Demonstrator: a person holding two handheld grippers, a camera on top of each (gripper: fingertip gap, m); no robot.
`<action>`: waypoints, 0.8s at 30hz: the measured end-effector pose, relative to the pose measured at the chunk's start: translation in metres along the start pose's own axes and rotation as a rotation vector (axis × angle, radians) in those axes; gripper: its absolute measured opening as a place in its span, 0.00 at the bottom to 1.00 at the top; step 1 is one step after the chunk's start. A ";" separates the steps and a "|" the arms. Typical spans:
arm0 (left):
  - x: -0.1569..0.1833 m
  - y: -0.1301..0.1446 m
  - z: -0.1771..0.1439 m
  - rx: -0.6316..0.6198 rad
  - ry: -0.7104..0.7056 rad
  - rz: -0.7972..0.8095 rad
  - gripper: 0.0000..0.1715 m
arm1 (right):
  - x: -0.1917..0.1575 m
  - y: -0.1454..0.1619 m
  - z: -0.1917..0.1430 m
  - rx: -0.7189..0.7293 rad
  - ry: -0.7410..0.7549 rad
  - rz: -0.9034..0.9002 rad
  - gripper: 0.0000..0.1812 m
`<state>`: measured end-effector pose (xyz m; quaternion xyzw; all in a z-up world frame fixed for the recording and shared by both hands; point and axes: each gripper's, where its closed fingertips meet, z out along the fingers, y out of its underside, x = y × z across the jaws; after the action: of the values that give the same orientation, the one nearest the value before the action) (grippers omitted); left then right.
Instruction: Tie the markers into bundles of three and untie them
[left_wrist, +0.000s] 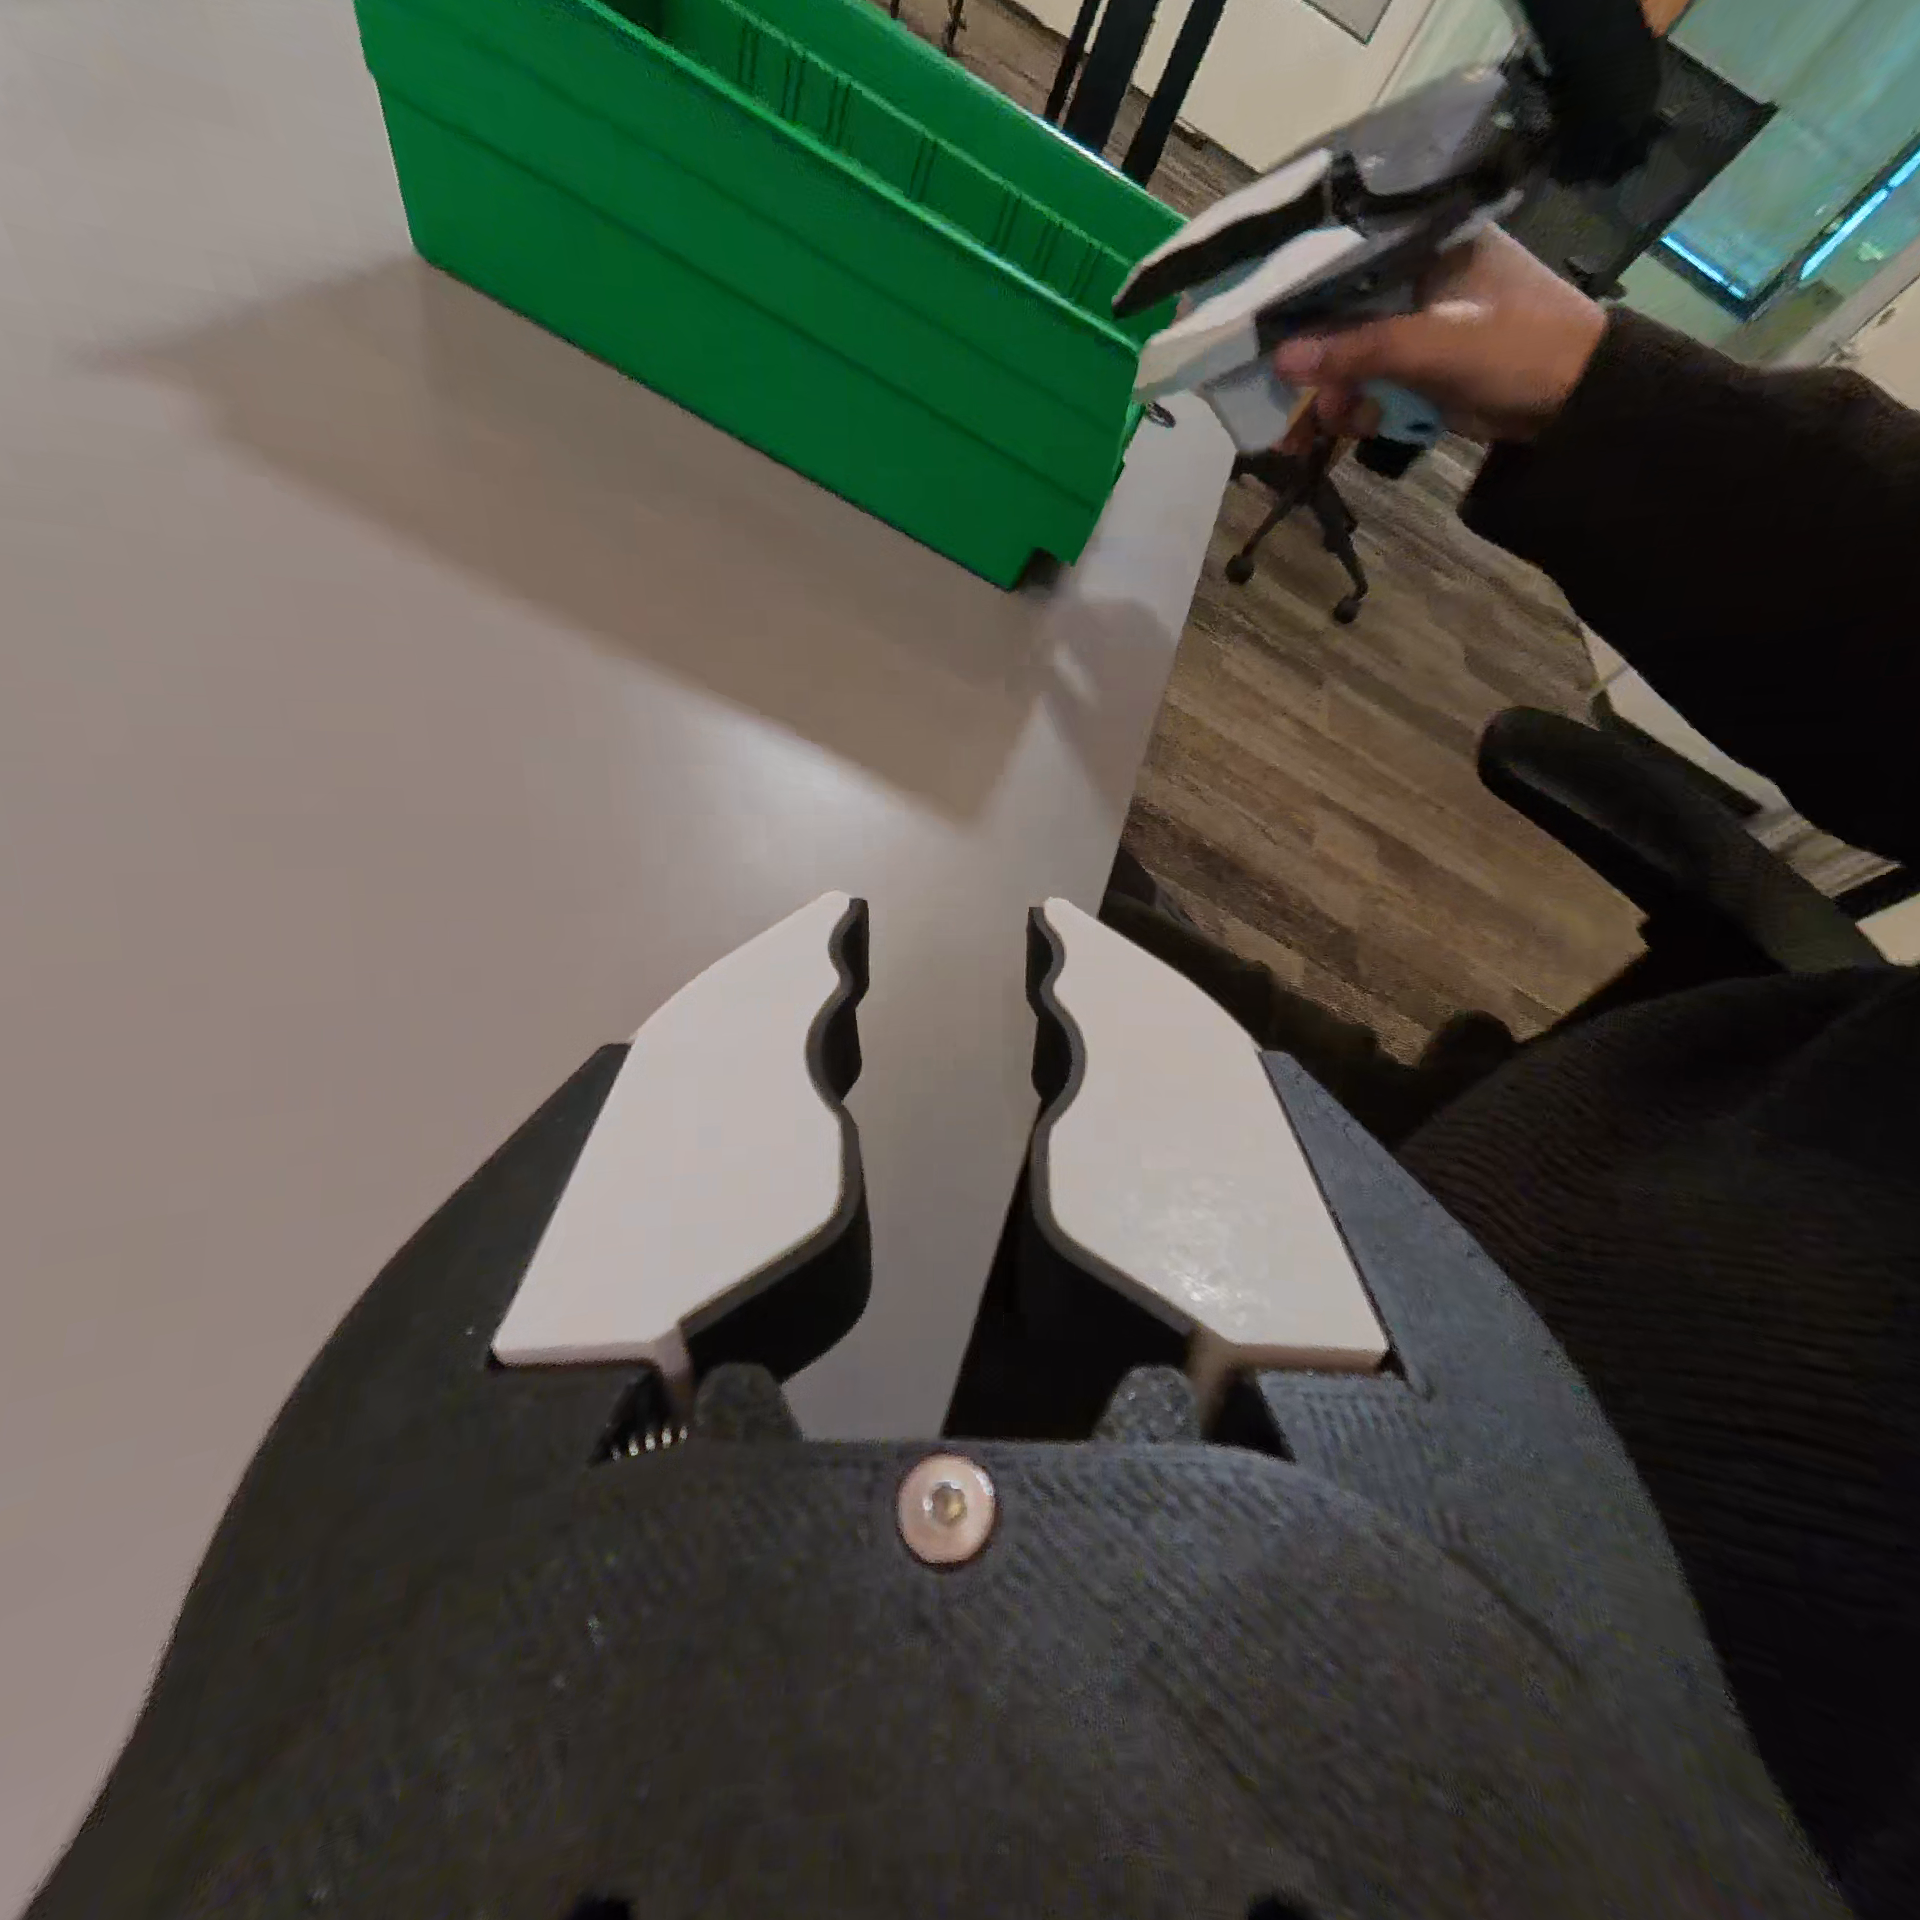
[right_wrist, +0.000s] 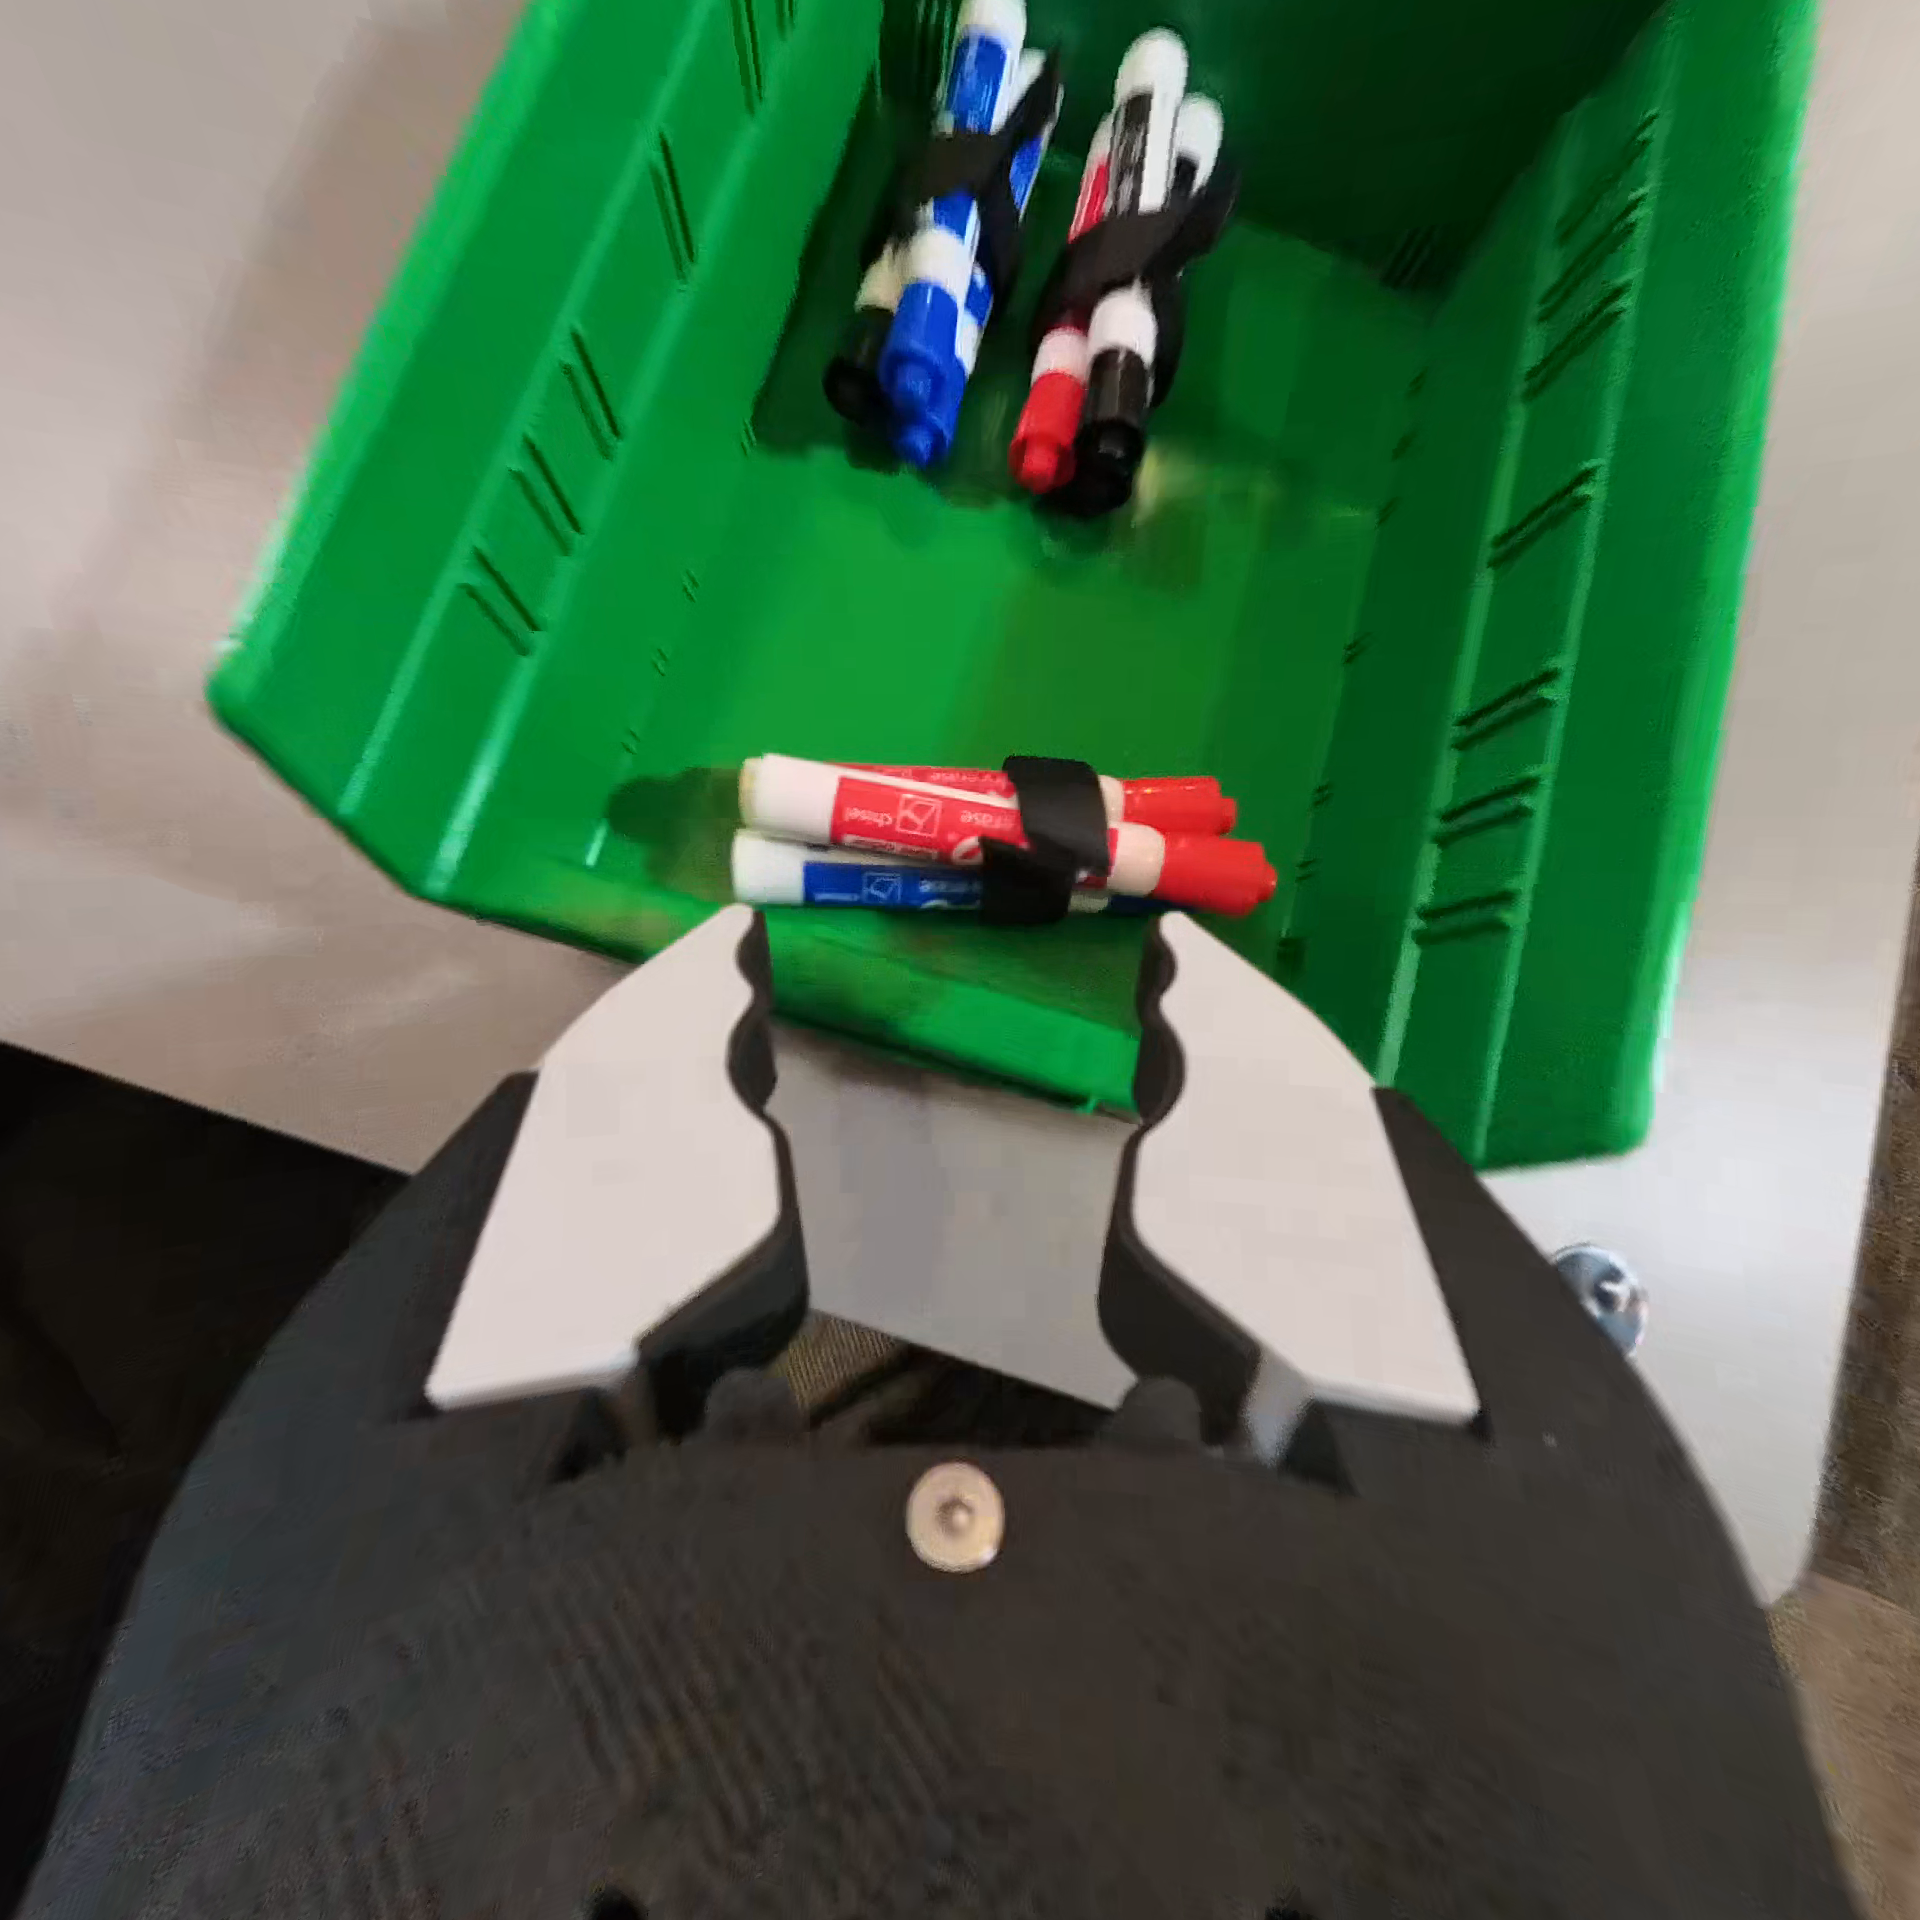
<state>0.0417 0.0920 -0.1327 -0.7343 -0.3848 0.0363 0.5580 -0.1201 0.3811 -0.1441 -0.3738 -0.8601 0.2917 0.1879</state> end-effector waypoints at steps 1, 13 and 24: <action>0.001 0.005 -0.004 -0.002 0.005 -0.015 0.17 | 0.002 0.002 0.007 -0.045 -0.007 -0.023 0.36; 0.004 0.039 -0.026 -0.074 -0.080 0.042 0.17 | 0.021 0.008 0.030 -0.262 -0.053 -0.198 0.24; 0.006 0.038 -0.012 -0.102 -0.043 0.051 0.17 | 0.016 0.008 0.032 -0.281 -0.047 -0.282 0.15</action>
<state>0.0720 0.0830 -0.1585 -0.7705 -0.3793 0.0467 0.5101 -0.1435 0.3859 -0.1716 -0.2654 -0.9403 0.1483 0.1527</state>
